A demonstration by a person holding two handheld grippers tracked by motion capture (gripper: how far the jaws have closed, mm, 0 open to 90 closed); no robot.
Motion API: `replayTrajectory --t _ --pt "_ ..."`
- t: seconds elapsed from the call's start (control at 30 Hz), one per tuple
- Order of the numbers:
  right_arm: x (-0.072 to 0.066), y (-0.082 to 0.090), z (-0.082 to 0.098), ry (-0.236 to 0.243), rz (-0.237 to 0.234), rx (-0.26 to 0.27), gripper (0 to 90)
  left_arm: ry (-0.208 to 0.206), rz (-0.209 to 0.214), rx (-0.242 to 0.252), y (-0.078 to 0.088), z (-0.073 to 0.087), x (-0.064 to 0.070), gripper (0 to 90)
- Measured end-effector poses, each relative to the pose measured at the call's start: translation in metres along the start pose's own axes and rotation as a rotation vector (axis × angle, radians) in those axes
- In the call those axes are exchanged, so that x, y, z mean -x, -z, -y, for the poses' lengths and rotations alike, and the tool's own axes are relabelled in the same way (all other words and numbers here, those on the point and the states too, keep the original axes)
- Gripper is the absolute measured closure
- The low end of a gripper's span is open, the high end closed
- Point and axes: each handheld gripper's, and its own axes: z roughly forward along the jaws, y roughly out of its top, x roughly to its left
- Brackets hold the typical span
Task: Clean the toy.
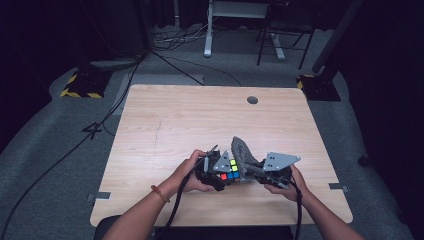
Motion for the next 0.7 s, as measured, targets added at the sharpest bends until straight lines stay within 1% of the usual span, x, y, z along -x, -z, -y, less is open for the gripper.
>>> replayTrajectory --t 0.03,0.1,0.13,0.17,0.23,0.3,0.33,0.4,0.47,0.5,0.53,0.57,0.63,0.7 --pt "0.001 -0.002 0.002 -0.005 -0.006 -0.020 78.0 0.003 -0.001 0.004 0.001 0.000 -0.001 33.6" --pt "-0.001 -0.008 0.007 0.002 -0.028 -0.078 78.0 0.011 -0.007 0.016 0.004 0.001 -0.004 33.6" --pt "-0.002 -0.010 0.009 0.009 -0.031 -0.091 78.0 0.016 -0.010 0.022 0.005 0.002 -0.005 33.6" --pt "-0.003 -0.010 0.011 0.004 -0.041 -0.092 78.0 0.019 -0.007 0.021 0.006 0.003 -0.007 33.6" --pt "-0.002 -0.008 0.011 -0.008 -0.057 -0.068 77.9 0.017 -0.017 0.025 0.007 0.003 -0.007 33.6" --pt "-0.001 -0.007 0.013 -0.028 -0.070 -0.047 77.9 0.020 -0.016 0.036 0.008 0.003 -0.006 33.6" --pt "-0.001 -0.007 0.014 -0.039 -0.073 -0.044 77.9 0.018 -0.017 0.035 0.008 0.003 -0.005 33.6" --pt "-0.001 -0.007 0.017 -0.039 -0.062 -0.045 77.9 0.018 -0.011 0.044 0.008 0.002 -0.005 33.6" --pt "0.000 -0.004 0.017 -0.054 -0.068 -0.008 77.9 0.019 -0.025 0.036 0.006 0.002 -0.004 33.6" --pt "0.000 -0.002 0.016 -0.059 -0.068 0.014 77.9 0.001 -0.046 0.010 0.004 0.001 -0.002 33.5" --pt "0.000 0.001 0.014 -0.052 -0.066 0.043 77.9 -0.006 -0.052 -0.004 0.002 0.000 -0.001 33.5" --pt "-0.001 0.003 0.012 -0.050 -0.067 0.056 77.9 -0.013 -0.056 -0.013 0.000 0.000 0.001 33.5" --pt "-0.006 0.005 0.007 -0.015 -0.050 0.059 78.0 -0.015 -0.058 -0.020 -0.002 -0.001 0.001 33.1" --pt "-0.009 0.005 0.004 -0.002 -0.047 0.072 78.0 -0.015 -0.065 -0.025 -0.002 -0.002 0.002 32.4"
